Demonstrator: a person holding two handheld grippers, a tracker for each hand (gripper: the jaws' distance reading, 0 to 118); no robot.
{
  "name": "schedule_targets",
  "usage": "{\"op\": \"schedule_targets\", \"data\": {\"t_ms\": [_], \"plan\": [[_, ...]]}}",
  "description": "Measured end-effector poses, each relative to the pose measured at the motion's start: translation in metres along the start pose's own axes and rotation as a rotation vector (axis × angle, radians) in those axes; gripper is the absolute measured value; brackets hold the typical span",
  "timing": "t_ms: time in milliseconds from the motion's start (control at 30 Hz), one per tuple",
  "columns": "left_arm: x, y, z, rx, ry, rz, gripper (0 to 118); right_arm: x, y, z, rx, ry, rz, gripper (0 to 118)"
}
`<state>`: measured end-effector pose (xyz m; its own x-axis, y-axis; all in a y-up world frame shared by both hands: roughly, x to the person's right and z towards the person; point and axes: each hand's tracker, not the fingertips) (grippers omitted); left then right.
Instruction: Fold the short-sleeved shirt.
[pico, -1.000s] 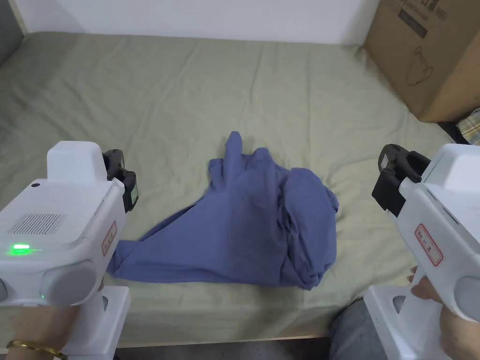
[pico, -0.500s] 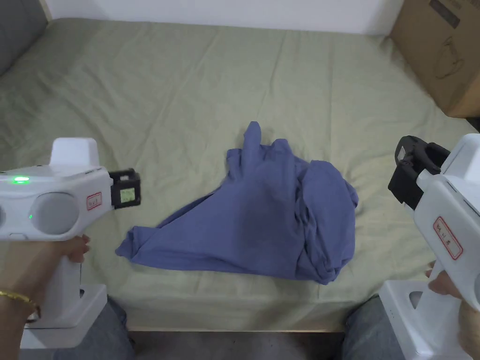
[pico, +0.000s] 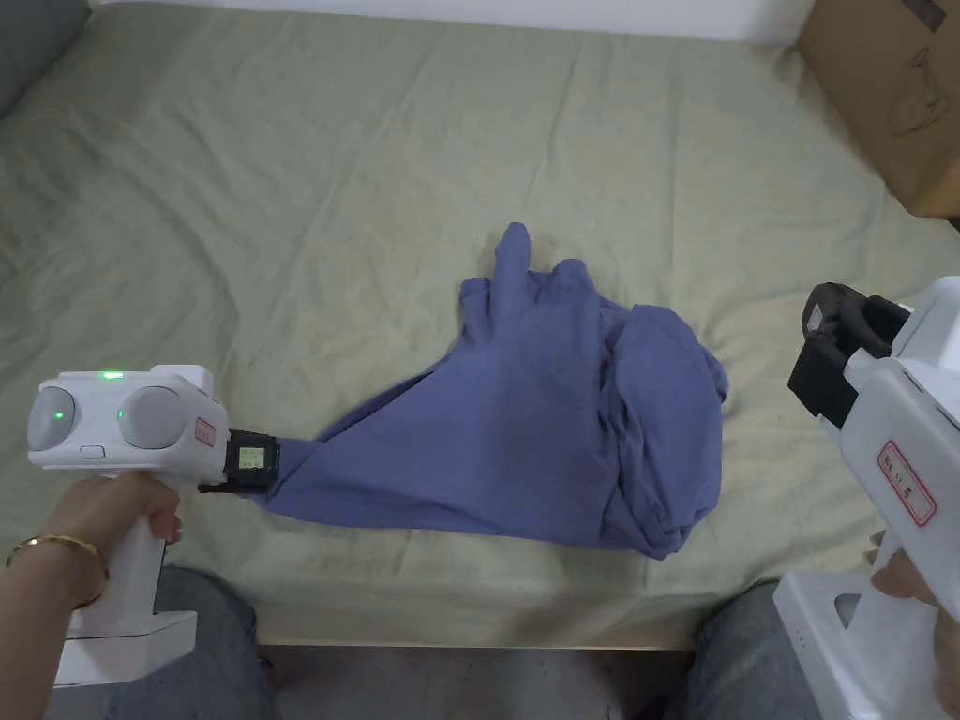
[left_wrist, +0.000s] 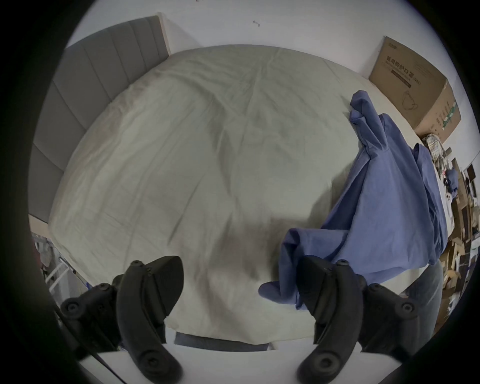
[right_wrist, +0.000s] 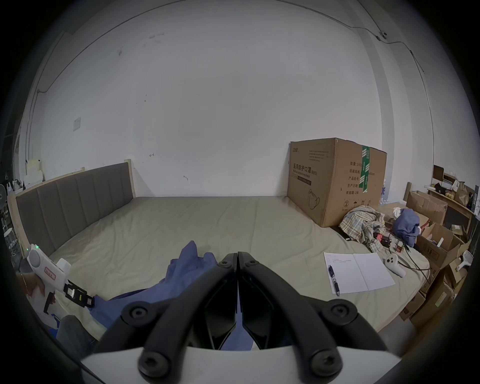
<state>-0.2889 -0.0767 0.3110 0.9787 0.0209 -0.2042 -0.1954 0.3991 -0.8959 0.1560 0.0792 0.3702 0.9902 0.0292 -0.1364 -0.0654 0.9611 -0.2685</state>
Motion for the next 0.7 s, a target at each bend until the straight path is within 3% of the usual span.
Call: {"op": "schedule_targets", "data": {"t_ms": [133, 267, 300, 400, 567, 700], "plan": [[0.005, 0.000, -0.011, -0.031, -0.005, 0.013, 80, -0.002, -0.001, -0.003, -0.013, 0.003, 0.003, 0], [0.015, -0.002, -0.015, -0.048, -0.013, -0.010, 50, -0.004, -0.002, -0.005, -0.018, 0.006, 0.016, 0], [0.017, -0.001, -0.014, -0.047, -0.016, -0.019, 42, -0.004, -0.002, -0.006, -0.020, 0.005, 0.019, 0], [0.025, -0.002, -0.011, -0.038, -0.033, -0.039, 1, -0.006, -0.004, -0.008, -0.026, 0.002, 0.018, 0], [0.030, 0.000, -0.003, -0.041, -0.005, -0.079, 0, -0.007, -0.006, -0.010, -0.042, 0.009, 0.020, 0], [0.022, 0.006, 0.027, 0.088, -0.041, -0.028, 0, -0.007, -0.002, -0.012, -0.045, 0.018, 0.036, 0]]}}
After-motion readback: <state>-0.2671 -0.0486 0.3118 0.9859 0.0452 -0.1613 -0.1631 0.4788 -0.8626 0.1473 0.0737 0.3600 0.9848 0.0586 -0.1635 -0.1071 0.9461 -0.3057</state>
